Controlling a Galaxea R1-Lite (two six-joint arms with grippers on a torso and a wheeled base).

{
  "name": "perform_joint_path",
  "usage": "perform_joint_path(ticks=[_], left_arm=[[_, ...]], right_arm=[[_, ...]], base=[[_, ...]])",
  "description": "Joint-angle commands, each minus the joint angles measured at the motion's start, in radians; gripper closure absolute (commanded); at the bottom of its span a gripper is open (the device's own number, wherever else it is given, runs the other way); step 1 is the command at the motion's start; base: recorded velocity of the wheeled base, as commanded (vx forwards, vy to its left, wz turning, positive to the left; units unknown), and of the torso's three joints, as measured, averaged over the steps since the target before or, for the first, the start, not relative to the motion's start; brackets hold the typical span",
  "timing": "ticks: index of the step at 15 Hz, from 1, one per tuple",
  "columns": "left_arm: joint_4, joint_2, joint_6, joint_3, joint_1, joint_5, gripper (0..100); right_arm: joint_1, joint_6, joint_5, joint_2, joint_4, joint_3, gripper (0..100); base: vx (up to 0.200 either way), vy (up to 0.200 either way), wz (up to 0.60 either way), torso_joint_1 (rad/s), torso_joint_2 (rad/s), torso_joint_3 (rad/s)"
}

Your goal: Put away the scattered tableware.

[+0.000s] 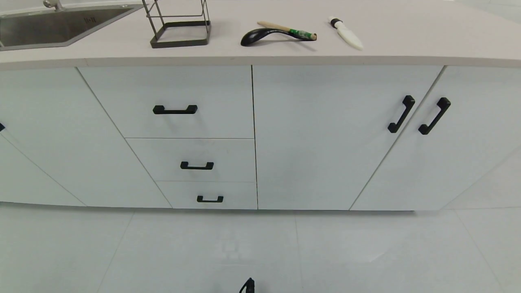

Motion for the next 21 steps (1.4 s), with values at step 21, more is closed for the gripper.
perform_joint_path(ticks=[21], left_arm=[[0.105, 1.362, 1.360, -0.290, -0.272, -0.075, 0]], right_arm=[[0.000, 0.000, 0.001, 0.001, 0.000, 0.000, 100]], base=[[0.000, 0.000, 0.00, -0.004, 0.03, 0.010]])
